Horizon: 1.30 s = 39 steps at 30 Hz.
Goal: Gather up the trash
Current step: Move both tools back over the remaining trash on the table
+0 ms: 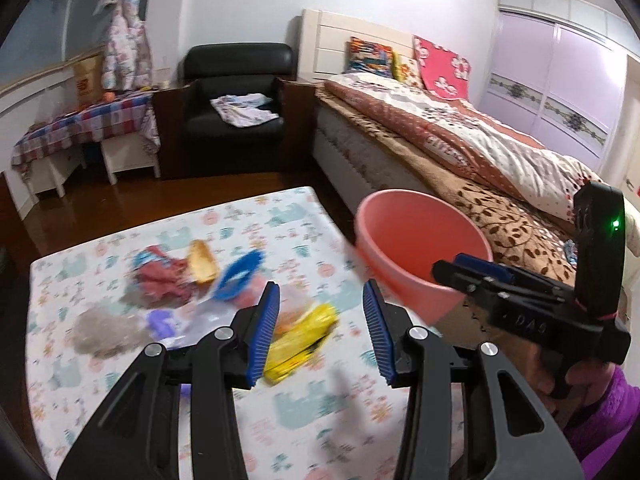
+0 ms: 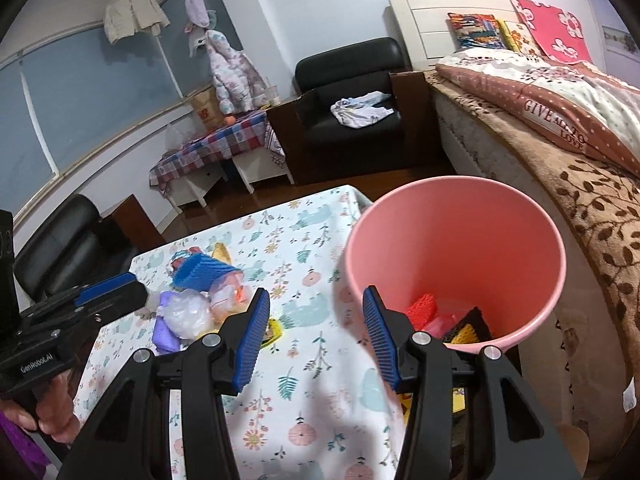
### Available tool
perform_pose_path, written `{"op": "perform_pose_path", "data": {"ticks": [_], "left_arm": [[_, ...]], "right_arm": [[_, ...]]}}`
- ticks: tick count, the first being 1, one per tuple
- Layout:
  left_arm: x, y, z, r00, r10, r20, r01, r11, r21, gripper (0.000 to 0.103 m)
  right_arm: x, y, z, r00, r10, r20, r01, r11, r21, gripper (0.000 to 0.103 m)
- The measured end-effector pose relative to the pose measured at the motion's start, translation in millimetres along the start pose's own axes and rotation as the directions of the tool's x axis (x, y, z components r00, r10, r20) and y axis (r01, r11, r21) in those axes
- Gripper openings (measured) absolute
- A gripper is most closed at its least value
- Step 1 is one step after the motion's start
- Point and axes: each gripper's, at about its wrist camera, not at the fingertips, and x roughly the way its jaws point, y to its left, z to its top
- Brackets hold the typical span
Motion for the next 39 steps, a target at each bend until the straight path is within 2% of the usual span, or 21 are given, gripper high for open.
{"op": "perform_pose_path", "data": {"ticks": [6,13,21,31,35,39], "left_arm": [[-14,31,-12,0.999,0.053,0.001,-0.053,0.997,-0.062,0.044],[-26,51,-23,0.996,0.09,0.017,-0.088,0.993,-0.084,0.044],[-35,76,-43,0.993,0.118,0.016,-0.115,0.985,-0.128,0.044],[-24,97,-76,0.988,0.142,-0.059,-0.15,0.975,-0.166,0.044],[-14,105,-76,0.992,0.11,-0.068,-0.122,0.967,-0.223,0.044],[5,102,-71,0.99,0.103,-0.092,-0.122,0.964,-0.236,0.044]], "right_arm": [[4,15,-1,1.0,0.019,-0.014,-0.019,0.999,-0.034,0.048],[9,38,-4,0.999,0.04,-0.03,-0.042,0.996,-0.079,0.048],[27,57,-15,0.994,0.065,-0.09,-0.074,0.992,-0.102,0.048],[50,75,-31,0.982,0.089,-0.166,-0.11,0.987,-0.12,0.048],[56,81,-35,0.979,0.085,-0.183,-0.11,0.986,-0.129,0.048],[60,83,-37,0.977,0.087,-0.194,-0.113,0.985,-0.128,0.048]]}}
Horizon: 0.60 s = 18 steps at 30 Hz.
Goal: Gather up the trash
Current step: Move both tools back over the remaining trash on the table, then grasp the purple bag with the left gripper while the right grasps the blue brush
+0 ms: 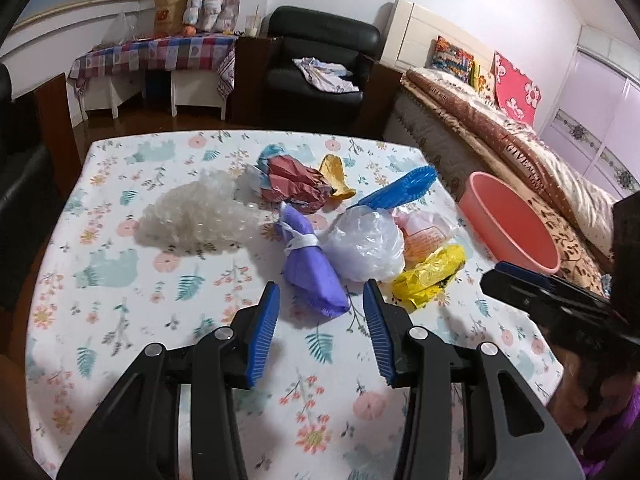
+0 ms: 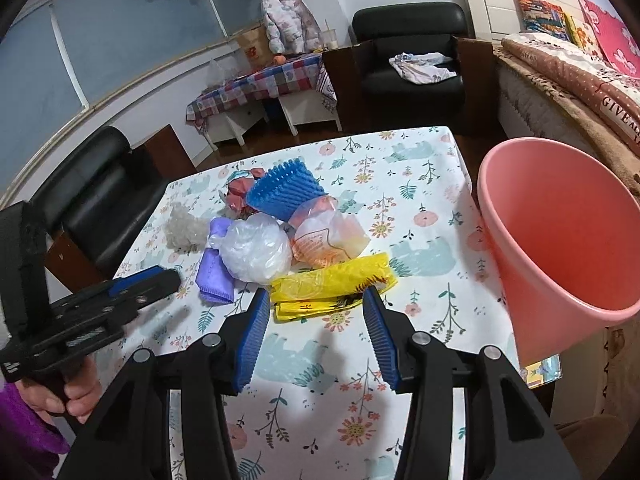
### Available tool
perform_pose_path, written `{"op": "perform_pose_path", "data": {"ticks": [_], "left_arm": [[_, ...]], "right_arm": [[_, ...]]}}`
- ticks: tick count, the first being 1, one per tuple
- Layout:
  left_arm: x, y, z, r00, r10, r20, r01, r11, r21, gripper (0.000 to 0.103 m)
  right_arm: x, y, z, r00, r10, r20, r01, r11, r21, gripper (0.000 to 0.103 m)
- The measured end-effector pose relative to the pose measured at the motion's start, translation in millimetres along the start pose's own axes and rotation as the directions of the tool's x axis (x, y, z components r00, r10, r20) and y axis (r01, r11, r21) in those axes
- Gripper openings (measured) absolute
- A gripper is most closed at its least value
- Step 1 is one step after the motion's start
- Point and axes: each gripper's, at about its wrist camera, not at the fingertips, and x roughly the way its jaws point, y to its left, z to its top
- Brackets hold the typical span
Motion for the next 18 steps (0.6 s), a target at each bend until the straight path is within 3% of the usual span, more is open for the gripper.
{"op": "perform_pose_path", "data": {"ticks": [6,7,9,18], "left_arm": [[30,-4,2,0.998,0.025,-0.056,-0.026,0.999,-0.02,0.043],[32,-2,2,0.998,0.021,-0.059,-0.023,0.999,-0.034,0.04],[35,2,3,0.998,0.011,-0.069,-0.015,0.998,-0.055,0.024],[24,13,-2,0.999,-0.006,-0.05,0.003,0.998,-0.069,0.016]], "right_arm": [[1,0,6,1.0,0.017,0.004,-0.017,1.0,0.006,0.048],[2,-1,9,1.0,0.031,0.003,-0.031,0.999,0.021,0.048],[3,-3,16,0.998,0.063,0.003,-0.064,0.997,0.049,0.048],[27,-3,60,0.984,0.177,-0.005,-0.173,0.966,0.194,0.048]]}}
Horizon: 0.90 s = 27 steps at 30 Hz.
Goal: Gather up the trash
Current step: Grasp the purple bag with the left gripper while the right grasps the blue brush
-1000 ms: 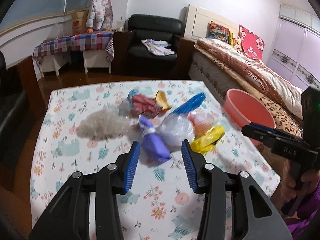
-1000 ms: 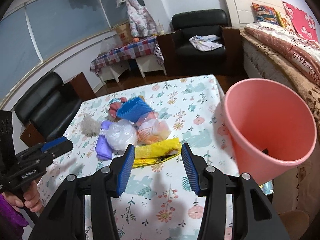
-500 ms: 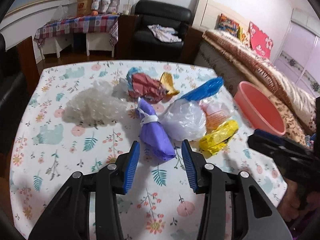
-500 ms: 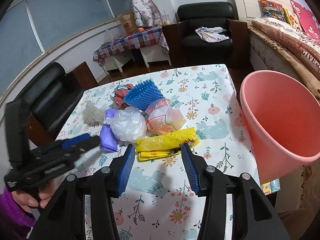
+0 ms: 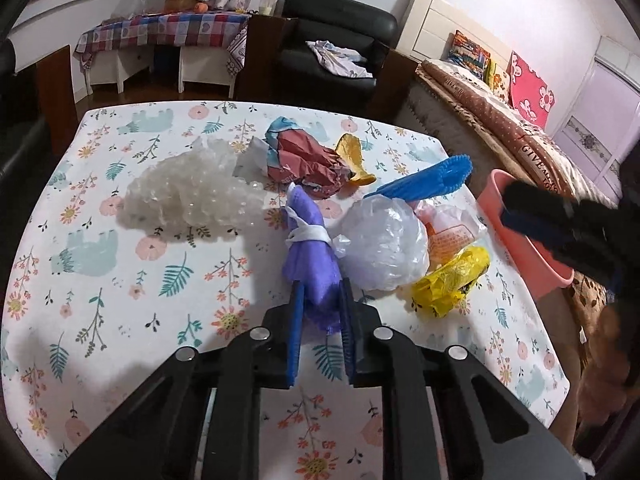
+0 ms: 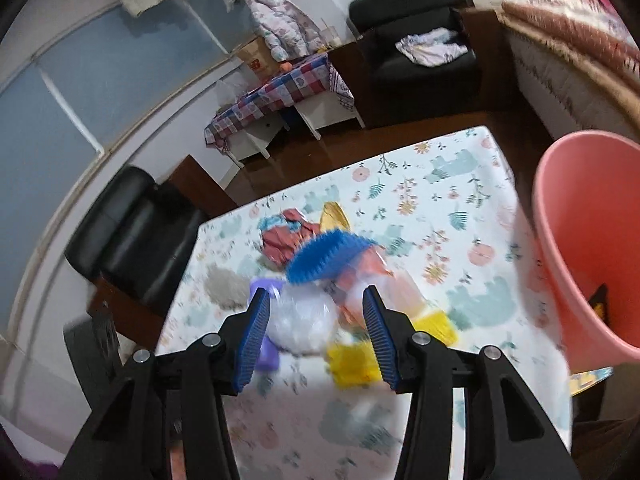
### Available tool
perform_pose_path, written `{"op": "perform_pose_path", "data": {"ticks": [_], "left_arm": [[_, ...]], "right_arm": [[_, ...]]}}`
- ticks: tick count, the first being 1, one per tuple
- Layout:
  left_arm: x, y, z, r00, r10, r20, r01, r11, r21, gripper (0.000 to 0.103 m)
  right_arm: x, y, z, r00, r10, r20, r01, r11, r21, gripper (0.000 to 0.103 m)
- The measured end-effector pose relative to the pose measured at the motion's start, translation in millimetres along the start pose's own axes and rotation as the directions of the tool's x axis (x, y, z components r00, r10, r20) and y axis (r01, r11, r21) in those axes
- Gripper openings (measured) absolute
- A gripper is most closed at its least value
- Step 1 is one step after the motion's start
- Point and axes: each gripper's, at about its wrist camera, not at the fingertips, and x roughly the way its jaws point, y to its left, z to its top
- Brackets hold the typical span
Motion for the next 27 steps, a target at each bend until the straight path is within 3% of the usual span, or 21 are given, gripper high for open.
{"op": "perform_pose_path", "data": {"ticks": [4,12,15,17,19,27], "left_arm": [[-6,6,-4,1.0,-0.008,0.005,0.008,1.0,-0.007,0.016],[-24,16,-10,0.999,-0.02,0.03,0.02,1.0,-0.006,0.016],[-30,19,-12,0.999,-0.021,0.038,0.022,1.0,-0.009,0.016],[-33,20,-13,0.999,-0.021,0.042,0.022,1.0,-0.009,0.016],[-35,21,-14,0.999,-0.022,0.046,0.022,1.0,-0.008,0.016],[-56,12,-9,0.995,-0.035,0.099,0.034,0.999,0.011,0.016]], "right_arm": [[18,-6,17,0.999,0.026,-0.035,-0.022,0.993,0.114,0.048],[43,-17,38,0.997,0.011,-0.08,0.01,0.966,0.257,0.048],[51,-20,34,0.994,0.003,-0.106,0.026,0.96,0.278,0.034],[53,-21,30,0.993,0.0,-0.119,0.033,0.961,0.275,0.013],[52,-20,25,0.994,0.003,-0.113,0.027,0.964,0.265,0.008],[14,-4,11,1.0,0.002,-0.023,0.002,0.988,0.151,0.007]]}}
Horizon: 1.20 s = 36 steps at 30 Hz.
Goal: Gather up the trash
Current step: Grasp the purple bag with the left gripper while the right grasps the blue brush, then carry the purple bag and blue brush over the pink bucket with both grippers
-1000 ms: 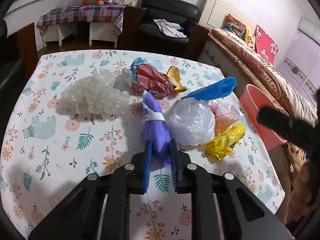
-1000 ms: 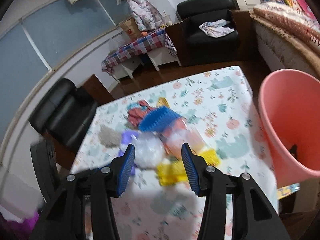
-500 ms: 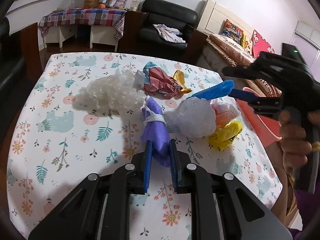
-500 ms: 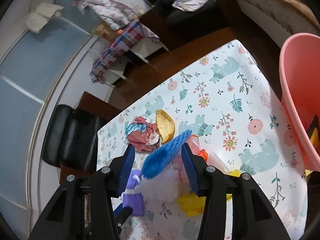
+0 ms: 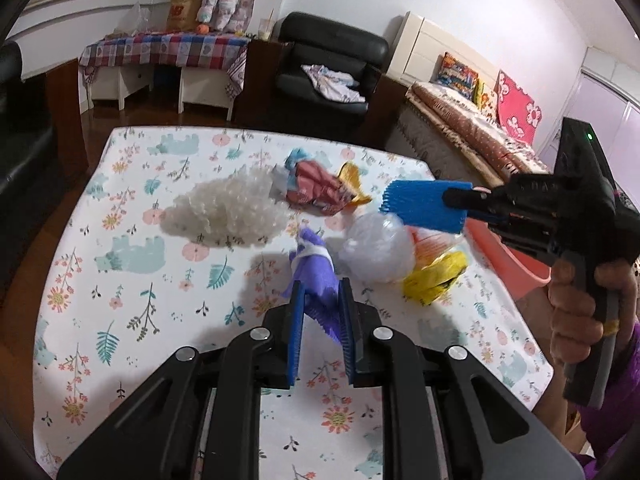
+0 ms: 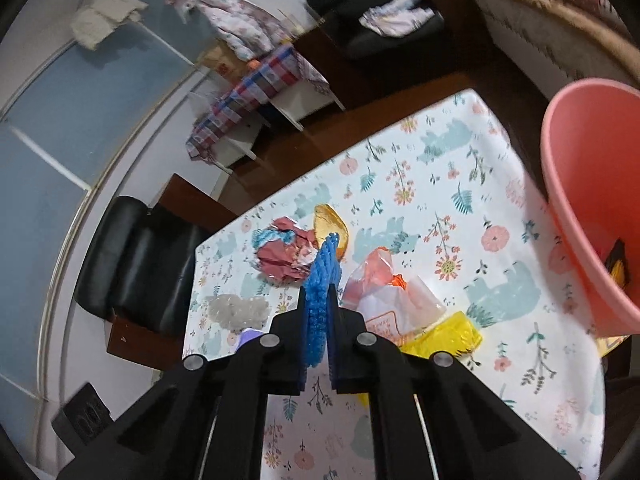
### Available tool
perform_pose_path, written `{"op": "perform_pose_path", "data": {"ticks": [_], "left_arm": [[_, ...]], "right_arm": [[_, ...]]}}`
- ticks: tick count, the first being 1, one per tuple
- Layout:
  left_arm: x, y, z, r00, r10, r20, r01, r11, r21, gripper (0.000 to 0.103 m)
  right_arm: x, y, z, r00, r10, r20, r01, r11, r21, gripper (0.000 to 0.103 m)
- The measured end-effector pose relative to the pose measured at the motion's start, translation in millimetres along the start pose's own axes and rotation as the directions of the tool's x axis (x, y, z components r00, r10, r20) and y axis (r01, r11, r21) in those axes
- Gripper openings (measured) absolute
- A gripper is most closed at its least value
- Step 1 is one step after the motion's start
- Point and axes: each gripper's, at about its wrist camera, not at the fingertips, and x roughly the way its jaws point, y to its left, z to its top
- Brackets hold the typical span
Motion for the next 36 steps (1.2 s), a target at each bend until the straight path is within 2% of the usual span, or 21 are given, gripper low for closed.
{"op": "perform_pose_path", "data": {"ticks": [12,13,15,23,25,27,31,33,36], "left_arm": [[-30,-33,15,0.996,-0.024,0.08,0.016,0.995,0.099,0.009],[-33,-35,16,0.996,-0.019,0.087,0.009,0.994,0.105,0.008],[-36,-38,18,0.996,-0.021,0.09,0.011,0.994,0.108,0.0],[-43,-49,29,0.993,-0.057,0.105,0.041,0.988,0.147,0.0],[-43,-48,28,0.994,-0.066,0.085,0.053,0.987,0.151,0.01],[-37,-47,21,0.997,-0.067,0.031,0.061,0.987,0.15,0.058],[-22,-41,2,0.998,-0.013,-0.06,0.021,0.99,0.14,0.061],[-8,-32,-11,0.99,0.042,-0.138,-0.029,0.995,0.099,0.061],[8,-20,-24,0.971,0.062,-0.23,-0.059,0.998,0.016,0.061]], "right_arm": [[-68,11,-11,0.988,0.008,0.153,0.011,0.992,-0.128,0.007],[-72,10,-12,0.987,0.006,0.163,0.016,0.991,-0.132,0.007],[-81,5,-12,0.983,0.006,0.183,0.02,0.991,-0.135,0.007],[-98,-15,-13,0.978,-0.008,0.209,0.03,0.994,-0.101,0.007],[-101,-19,-14,0.976,-0.018,0.216,0.041,0.994,-0.103,0.007],[-101,-23,-15,0.977,-0.016,0.211,0.038,0.994,-0.099,0.007],[-101,-25,-17,0.977,-0.014,0.212,0.037,0.993,-0.109,0.007],[-100,-23,-19,0.976,-0.015,0.215,0.041,0.992,-0.118,0.007],[-99,-22,-21,0.977,-0.012,0.214,0.04,0.991,-0.128,0.007]]}}
